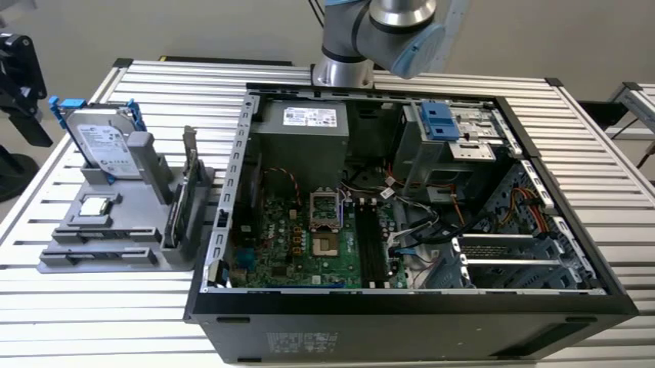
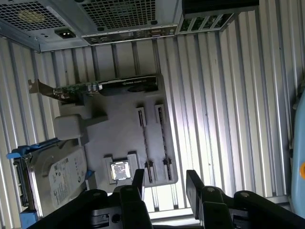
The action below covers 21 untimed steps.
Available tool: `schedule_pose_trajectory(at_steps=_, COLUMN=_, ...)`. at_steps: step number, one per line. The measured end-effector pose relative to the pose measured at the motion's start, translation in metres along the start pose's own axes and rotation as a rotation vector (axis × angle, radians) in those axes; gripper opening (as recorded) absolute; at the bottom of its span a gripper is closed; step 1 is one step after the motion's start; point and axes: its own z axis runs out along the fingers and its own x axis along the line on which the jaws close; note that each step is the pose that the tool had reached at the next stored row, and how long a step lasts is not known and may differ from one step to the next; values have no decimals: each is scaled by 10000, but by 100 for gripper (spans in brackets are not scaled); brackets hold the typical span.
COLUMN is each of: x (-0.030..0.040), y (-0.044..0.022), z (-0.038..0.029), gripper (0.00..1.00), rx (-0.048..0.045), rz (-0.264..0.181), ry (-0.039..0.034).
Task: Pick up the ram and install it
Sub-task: 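Pick up the ram and move it above insertion slot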
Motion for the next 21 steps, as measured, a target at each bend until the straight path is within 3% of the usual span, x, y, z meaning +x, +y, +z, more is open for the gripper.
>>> schedule_pose_trajectory(at_steps=21, x=0, y=0, z=118, gripper=100, rx=1, rz=-1, ry=0)
